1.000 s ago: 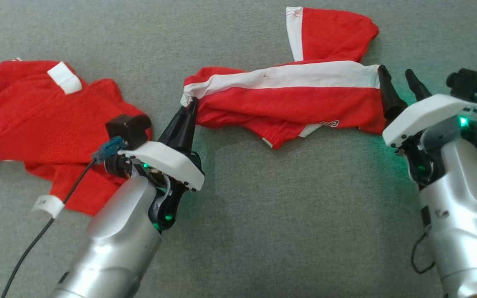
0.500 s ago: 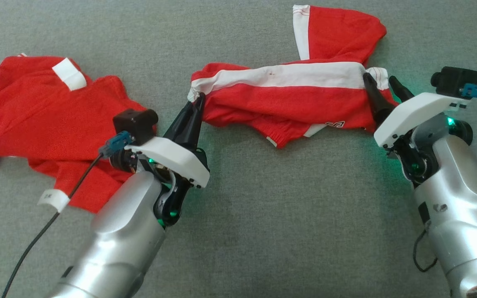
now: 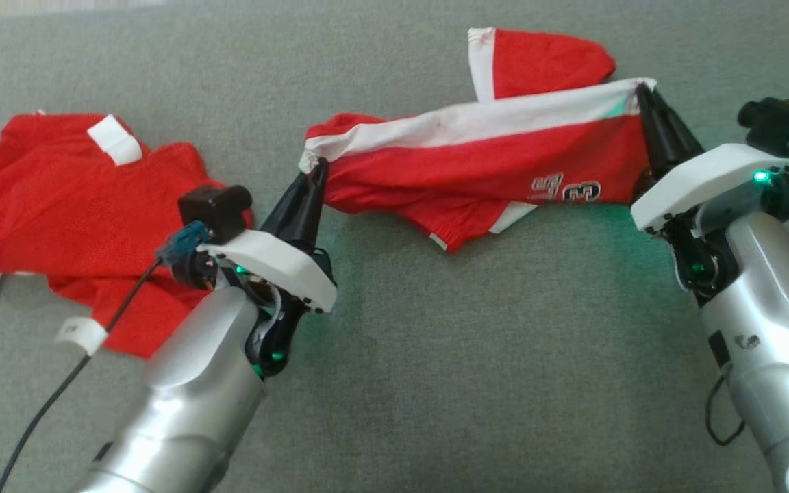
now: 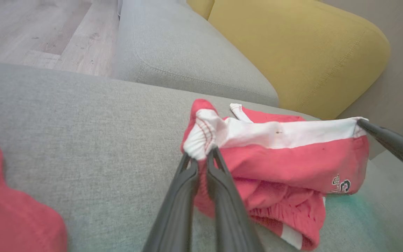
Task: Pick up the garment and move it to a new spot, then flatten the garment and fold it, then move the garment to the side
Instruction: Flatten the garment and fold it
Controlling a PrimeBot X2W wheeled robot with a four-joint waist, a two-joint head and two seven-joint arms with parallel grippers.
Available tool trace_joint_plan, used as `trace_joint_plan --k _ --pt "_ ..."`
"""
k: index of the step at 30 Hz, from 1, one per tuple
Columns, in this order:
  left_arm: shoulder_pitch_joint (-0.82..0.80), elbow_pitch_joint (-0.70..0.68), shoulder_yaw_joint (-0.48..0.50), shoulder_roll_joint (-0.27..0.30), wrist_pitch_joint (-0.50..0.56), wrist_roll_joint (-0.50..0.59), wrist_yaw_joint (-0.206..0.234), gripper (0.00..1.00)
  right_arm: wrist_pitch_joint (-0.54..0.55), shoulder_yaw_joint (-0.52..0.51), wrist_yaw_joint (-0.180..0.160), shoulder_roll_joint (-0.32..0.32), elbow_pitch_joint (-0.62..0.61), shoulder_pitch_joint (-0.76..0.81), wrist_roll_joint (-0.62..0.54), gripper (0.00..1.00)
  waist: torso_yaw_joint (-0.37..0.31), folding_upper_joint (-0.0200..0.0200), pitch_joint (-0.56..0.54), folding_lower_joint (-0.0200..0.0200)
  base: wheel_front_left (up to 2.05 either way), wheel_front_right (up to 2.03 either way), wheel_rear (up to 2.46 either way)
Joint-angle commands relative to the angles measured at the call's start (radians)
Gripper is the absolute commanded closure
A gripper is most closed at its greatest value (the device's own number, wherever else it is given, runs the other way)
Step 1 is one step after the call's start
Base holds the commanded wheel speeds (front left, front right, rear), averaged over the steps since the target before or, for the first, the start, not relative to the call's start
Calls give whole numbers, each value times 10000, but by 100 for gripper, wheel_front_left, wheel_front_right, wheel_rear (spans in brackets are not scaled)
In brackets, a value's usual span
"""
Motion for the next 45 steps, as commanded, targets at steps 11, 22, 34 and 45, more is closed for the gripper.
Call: trace_joint_plan --k 11,22,34,45 --pt "-1225 -1123 425 1347 312 251 143 100 -2000 779 37 -1345 -2605 81 -125 100 -499 0 -1195 0 0 0 0" --pt "-2387 -2887 762 2639 748 910 754 100 -2239 -586 37 -1363 -4966 24 -1897 100 -819 0 -2442 0 0 0 0" --pt "-1159 -6431 891 3638 1912 818 1898 100 -1217 -1764 37 -1156 -7432 1221 -3018 100 -896 0 -2835 0 0 0 0" --pt "-2316 -6561 1168 4037 3339 345 1929 100 572 -1873 37 -996 -6541 -290 -3291 100 -1293 0 -703 0 0 0 0"
